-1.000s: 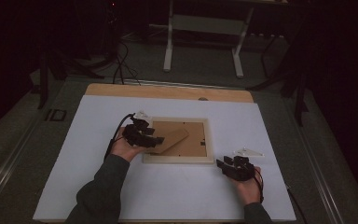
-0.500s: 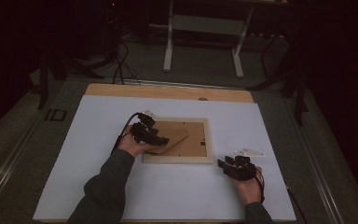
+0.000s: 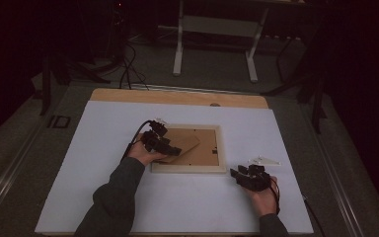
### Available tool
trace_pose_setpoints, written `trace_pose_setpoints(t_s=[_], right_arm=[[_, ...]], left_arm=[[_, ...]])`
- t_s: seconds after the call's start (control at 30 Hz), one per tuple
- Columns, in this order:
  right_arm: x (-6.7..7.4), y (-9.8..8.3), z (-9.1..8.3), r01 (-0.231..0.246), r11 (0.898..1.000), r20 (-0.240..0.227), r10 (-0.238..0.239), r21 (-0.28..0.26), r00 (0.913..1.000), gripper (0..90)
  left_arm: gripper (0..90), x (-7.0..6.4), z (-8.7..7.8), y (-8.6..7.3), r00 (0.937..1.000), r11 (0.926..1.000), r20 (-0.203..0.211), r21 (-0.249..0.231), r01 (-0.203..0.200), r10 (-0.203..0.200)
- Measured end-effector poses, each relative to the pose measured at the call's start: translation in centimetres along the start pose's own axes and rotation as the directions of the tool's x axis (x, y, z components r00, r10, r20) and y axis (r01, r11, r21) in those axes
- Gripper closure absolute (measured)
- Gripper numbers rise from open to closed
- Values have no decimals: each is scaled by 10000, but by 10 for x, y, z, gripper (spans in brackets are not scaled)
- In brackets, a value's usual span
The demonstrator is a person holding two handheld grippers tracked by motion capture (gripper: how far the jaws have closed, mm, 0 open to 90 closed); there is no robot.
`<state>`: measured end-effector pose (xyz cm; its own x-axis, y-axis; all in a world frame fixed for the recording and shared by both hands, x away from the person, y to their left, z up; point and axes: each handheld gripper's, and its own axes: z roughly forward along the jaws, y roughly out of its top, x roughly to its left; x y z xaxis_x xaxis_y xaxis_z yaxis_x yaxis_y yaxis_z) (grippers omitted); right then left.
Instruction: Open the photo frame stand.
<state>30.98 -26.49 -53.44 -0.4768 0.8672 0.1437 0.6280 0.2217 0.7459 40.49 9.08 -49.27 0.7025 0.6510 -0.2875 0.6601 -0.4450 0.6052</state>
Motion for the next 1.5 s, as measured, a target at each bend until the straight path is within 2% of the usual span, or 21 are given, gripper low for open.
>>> trace_pose_setpoints(t_s=[0.13,0.4,0.77,0.97,1.13,1.5], right_arm=[[0,0,0,15,10000,-4,-15,20,10000,574],[0,0,0,14,10000,-13,-14,43,10000,568],[1,0,0,30,10000,-41,-30,33,10000,567],[0,0,0,-3,10000,-52,3,7,10000,567],[0,0,1,8,10000,-43,-8,50,10000,567],[1,0,1,13,10000,-49,-13,79,10000,566]], left_arm=[[305,0,3,0,9997,10000,218,-3,80,-80],[346,-2,11,0,9983,9993,574,374,-6,-16],[349,-2,18,0,9984,9981,571,619,9,-44],[370,-4,20,1,9994,9976,332,686,-40,17],[372,-7,20,1,9996,9967,74,769,-264,259],[376,-9,20,2,9989,9957,-157,821,-420,435]])
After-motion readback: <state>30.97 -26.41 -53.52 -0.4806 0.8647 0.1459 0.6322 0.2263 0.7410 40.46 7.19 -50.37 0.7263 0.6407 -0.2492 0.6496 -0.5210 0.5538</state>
